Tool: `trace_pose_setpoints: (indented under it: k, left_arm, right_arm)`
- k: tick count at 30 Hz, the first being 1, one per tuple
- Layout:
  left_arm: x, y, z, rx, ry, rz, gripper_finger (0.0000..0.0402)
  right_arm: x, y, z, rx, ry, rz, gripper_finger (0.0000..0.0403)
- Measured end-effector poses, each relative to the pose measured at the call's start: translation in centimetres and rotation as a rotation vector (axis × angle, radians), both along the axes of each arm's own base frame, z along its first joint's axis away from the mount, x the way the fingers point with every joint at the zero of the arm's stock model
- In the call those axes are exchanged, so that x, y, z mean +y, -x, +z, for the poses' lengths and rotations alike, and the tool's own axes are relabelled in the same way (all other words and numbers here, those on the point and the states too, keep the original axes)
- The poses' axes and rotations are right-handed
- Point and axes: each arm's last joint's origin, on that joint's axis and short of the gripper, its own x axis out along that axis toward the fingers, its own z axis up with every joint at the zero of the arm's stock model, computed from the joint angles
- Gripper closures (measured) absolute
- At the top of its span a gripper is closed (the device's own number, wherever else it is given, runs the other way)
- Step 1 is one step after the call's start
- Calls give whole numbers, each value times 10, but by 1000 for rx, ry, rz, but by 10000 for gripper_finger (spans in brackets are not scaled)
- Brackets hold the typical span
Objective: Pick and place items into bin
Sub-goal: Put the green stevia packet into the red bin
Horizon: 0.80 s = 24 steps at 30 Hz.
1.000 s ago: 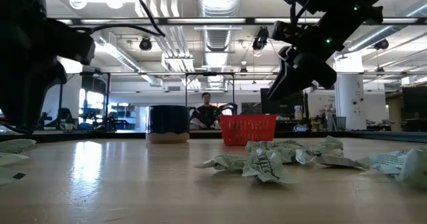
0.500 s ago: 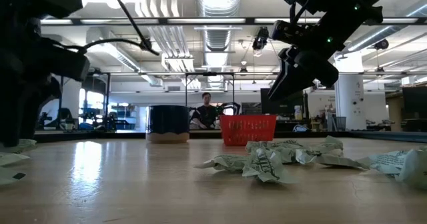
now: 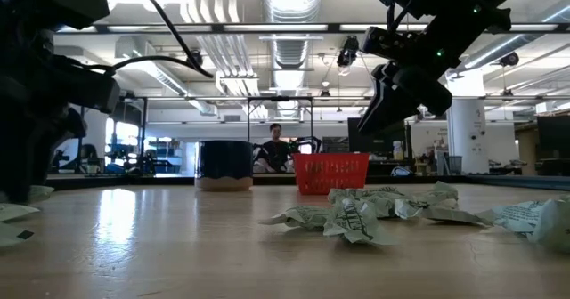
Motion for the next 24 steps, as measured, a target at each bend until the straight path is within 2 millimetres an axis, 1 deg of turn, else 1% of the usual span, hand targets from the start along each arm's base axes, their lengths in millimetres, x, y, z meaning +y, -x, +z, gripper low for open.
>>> trace_pose_setpoints:
  k: [4, 6, 11, 13, 16, 20, 22, 24]
  left_arm:
    - [-1, -2, 3, -14, -3, -33, 378]
    - [-1, -5, 5, -30, -10, -51, 395]
    - [-3, -20, 23, -147, -89, -153, 389]
    - [-1, -30, 33, -225, -167, -207, 389]
    - [3, -47, 48, -370, -331, -295, 389]
    - [14, -73, 68, -605, -577, -402, 389]
    - [24, -84, 79, -705, -671, -430, 389]
    - [36, -94, 85, -766, -751, -427, 389]
  right_arm:
    - [0, 0, 0, 0, 0, 0, 315]
    - [0, 0, 0, 0, 0, 0, 318]
    - [0, 0, 0, 0, 0, 0, 321]
    - [1, 0, 0, -2, -5, -3, 321]
    - [3, 0, 0, -5, -13, 0, 321]
    - [9, 2, -1, 1, -27, 11, 324]
    - [14, 4, 0, 10, -40, 12, 326]
    - [18, 7, 1, 18, -60, 4, 326]
